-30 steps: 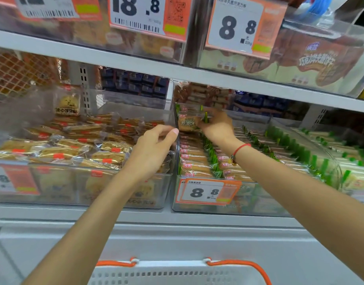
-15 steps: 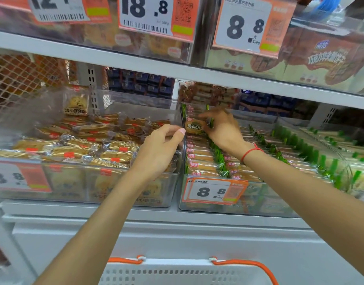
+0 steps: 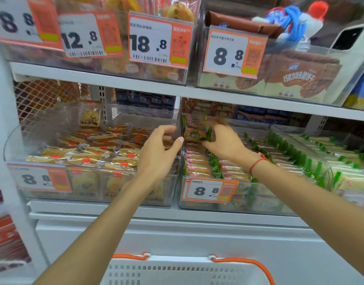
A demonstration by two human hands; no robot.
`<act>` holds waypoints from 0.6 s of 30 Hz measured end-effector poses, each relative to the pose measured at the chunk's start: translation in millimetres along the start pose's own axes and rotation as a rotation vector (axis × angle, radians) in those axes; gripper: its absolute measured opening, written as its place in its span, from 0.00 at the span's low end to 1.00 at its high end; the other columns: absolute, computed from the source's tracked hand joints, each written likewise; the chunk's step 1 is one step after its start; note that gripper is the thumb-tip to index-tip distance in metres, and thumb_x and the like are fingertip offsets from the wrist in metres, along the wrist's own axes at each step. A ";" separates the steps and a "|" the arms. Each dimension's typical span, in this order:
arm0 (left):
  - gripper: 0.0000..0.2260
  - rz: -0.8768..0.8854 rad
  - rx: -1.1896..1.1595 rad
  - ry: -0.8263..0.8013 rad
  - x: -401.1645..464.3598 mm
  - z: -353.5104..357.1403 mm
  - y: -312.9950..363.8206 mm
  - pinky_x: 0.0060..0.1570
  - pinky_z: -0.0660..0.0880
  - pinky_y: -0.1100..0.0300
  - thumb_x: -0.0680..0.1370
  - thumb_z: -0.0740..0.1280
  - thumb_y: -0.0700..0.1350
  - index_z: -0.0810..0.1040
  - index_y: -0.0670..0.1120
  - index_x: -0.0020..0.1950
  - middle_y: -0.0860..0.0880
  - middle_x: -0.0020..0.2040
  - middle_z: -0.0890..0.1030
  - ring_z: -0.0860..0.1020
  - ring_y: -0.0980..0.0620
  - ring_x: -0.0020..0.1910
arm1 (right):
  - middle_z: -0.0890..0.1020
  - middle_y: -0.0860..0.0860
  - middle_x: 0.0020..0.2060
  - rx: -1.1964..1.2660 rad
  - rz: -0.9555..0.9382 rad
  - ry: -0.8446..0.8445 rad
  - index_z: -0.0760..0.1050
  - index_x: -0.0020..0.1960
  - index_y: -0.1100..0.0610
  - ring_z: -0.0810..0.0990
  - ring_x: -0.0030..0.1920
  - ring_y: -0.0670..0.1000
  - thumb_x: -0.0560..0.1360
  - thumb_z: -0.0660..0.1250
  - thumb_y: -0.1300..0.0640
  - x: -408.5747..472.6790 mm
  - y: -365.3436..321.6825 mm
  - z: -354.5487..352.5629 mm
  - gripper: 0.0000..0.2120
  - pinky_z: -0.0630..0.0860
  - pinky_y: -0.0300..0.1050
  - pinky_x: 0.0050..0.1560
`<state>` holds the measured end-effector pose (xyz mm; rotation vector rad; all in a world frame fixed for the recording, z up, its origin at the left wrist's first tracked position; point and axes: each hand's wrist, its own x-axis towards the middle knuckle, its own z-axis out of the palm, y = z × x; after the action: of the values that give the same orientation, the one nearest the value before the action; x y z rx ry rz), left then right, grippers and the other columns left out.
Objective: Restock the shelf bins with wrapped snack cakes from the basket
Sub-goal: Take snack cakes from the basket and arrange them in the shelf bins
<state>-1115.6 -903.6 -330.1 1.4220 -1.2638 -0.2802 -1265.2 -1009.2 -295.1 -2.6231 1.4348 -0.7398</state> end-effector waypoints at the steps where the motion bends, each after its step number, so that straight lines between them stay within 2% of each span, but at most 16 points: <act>1: 0.13 0.028 -0.008 0.033 -6.3 -3.5 3.2 0.55 0.75 0.58 0.78 0.67 0.50 0.73 0.54 0.62 0.58 0.57 0.77 0.75 0.60 0.55 | 0.70 0.53 0.65 0.033 -0.016 0.019 0.67 0.70 0.50 0.74 0.61 0.56 0.74 0.69 0.55 -12.1 -2.2 -4.7 0.26 0.74 0.49 0.58; 3: 0.10 0.069 -0.040 0.089 -26.4 -14.2 10.9 0.49 0.74 0.64 0.77 0.67 0.48 0.75 0.56 0.59 0.60 0.53 0.78 0.76 0.64 0.51 | 0.71 0.48 0.60 0.119 -0.068 0.042 0.69 0.67 0.49 0.74 0.56 0.49 0.75 0.69 0.54 -43.3 -7.1 -13.6 0.22 0.74 0.46 0.56; 5: 0.06 0.060 -0.094 0.115 -49.6 -28.6 14.0 0.45 0.74 0.64 0.77 0.68 0.47 0.78 0.55 0.53 0.61 0.49 0.80 0.77 0.64 0.47 | 0.73 0.45 0.54 0.208 -0.136 0.053 0.73 0.63 0.48 0.75 0.49 0.44 0.74 0.70 0.55 -76.4 -14.1 -17.7 0.18 0.74 0.39 0.49; 7: 0.04 0.003 -0.128 0.070 -73.7 -42.1 7.1 0.46 0.75 0.66 0.77 0.68 0.46 0.80 0.55 0.49 0.62 0.45 0.81 0.78 0.63 0.46 | 0.76 0.45 0.47 0.301 -0.186 0.034 0.76 0.57 0.49 0.76 0.43 0.43 0.73 0.71 0.59 -105.7 -21.0 -13.6 0.14 0.71 0.32 0.42; 9: 0.04 -0.063 -0.119 -0.045 -94.9 -52.0 -6.3 0.46 0.75 0.64 0.77 0.68 0.46 0.80 0.55 0.46 0.62 0.43 0.82 0.80 0.60 0.45 | 0.79 0.46 0.42 0.374 -0.207 -0.026 0.79 0.52 0.50 0.77 0.39 0.44 0.72 0.71 0.62 -127.4 -25.0 -2.5 0.12 0.70 0.30 0.38; 11: 0.04 -0.166 -0.043 -0.181 -117.9 -57.2 -25.7 0.45 0.75 0.61 0.77 0.67 0.47 0.80 0.56 0.46 0.60 0.43 0.82 0.80 0.57 0.45 | 0.80 0.45 0.39 0.410 -0.197 -0.169 0.79 0.50 0.50 0.78 0.38 0.45 0.72 0.71 0.61 -147.8 -26.6 21.5 0.09 0.69 0.30 0.36; 13: 0.04 -0.291 0.074 -0.304 -143.7 -60.6 -55.5 0.44 0.74 0.63 0.77 0.67 0.47 0.79 0.56 0.45 0.59 0.44 0.82 0.80 0.58 0.44 | 0.79 0.42 0.36 0.392 -0.164 -0.345 0.79 0.49 0.48 0.78 0.37 0.45 0.73 0.71 0.58 -167.7 -26.1 53.9 0.07 0.73 0.38 0.38; 15: 0.06 -0.409 0.202 -0.419 -168.3 -63.1 -90.6 0.49 0.74 0.60 0.77 0.68 0.47 0.79 0.58 0.43 0.60 0.43 0.81 0.80 0.57 0.46 | 0.78 0.40 0.36 0.322 -0.125 -0.525 0.79 0.51 0.49 0.76 0.37 0.44 0.74 0.70 0.56 -185.1 -24.8 90.6 0.06 0.75 0.44 0.43; 18: 0.09 -0.579 0.334 -0.602 -204.2 -57.7 -147.1 0.57 0.73 0.53 0.78 0.66 0.45 0.77 0.58 0.41 0.58 0.46 0.79 0.79 0.52 0.53 | 0.81 0.45 0.45 0.151 -0.112 -0.778 0.78 0.56 0.50 0.76 0.45 0.47 0.76 0.66 0.55 -208.9 -19.8 146.8 0.10 0.72 0.43 0.47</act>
<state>-1075.3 -744.3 -529.2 2.0791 -1.3810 -0.9841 -1279.9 -854.4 -498.6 -2.4401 0.9591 0.1775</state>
